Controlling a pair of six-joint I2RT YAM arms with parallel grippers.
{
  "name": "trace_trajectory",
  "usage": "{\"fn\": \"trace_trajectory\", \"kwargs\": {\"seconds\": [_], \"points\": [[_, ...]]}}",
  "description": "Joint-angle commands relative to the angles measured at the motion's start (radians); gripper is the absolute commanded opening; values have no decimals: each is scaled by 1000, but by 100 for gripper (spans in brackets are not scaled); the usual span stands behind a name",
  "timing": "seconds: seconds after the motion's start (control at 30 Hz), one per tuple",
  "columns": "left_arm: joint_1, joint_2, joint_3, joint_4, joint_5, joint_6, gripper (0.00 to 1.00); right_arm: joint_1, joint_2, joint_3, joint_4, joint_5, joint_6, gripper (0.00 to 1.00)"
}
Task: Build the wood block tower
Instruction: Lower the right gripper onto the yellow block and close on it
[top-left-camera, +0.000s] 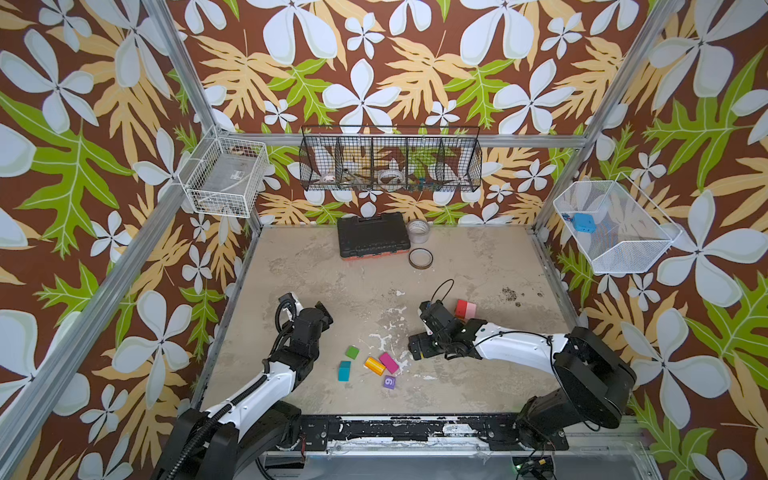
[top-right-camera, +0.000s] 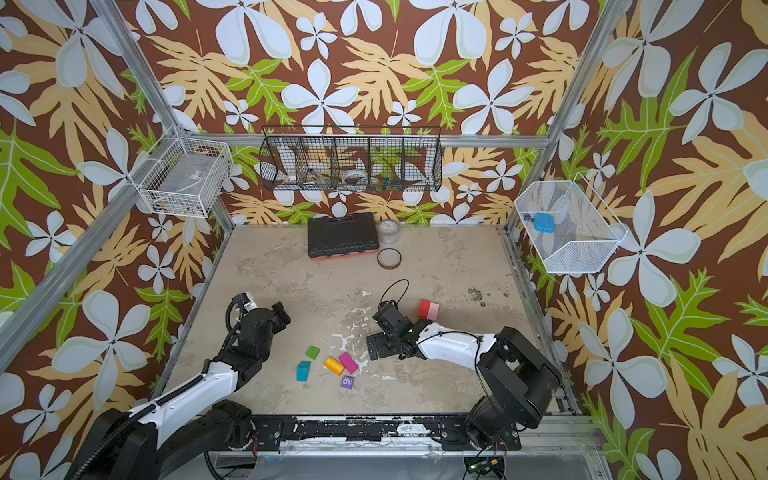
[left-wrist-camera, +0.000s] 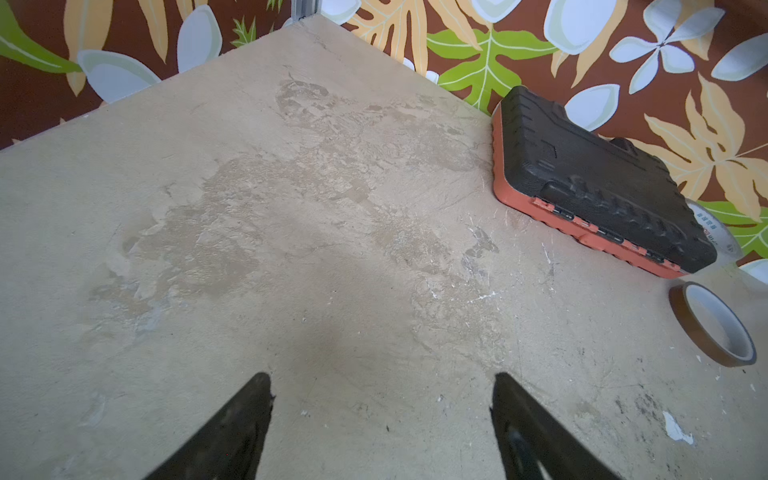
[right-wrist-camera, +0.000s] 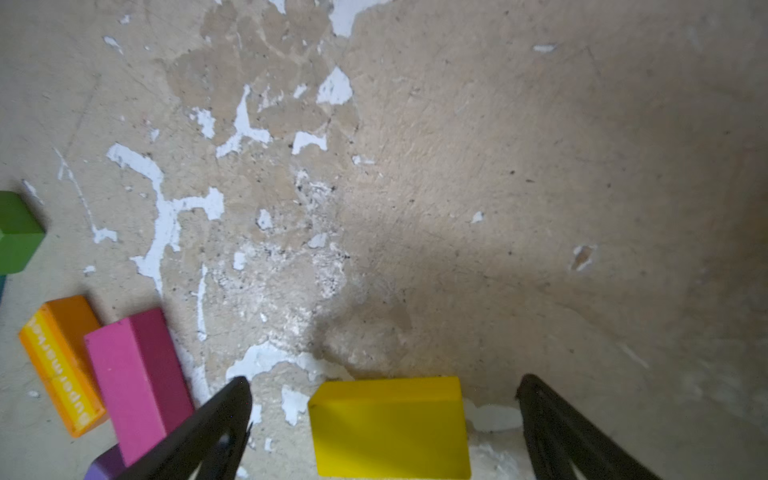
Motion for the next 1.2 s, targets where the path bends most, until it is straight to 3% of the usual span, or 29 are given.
{"fn": "trace_trajectory", "kwargs": {"seconds": [0.0, 0.53, 1.17], "points": [[1, 1, -1, 14, -4, 2, 84, 2, 29, 5, 27, 16, -23, 100], [1, 6, 1, 15, -3, 3, 84, 14, 98, 38, -14, 38, -24, 96], [1, 3, 0, 14, 1, 3, 84, 125, 35, 9, -129, 187, 53, 96]]}}
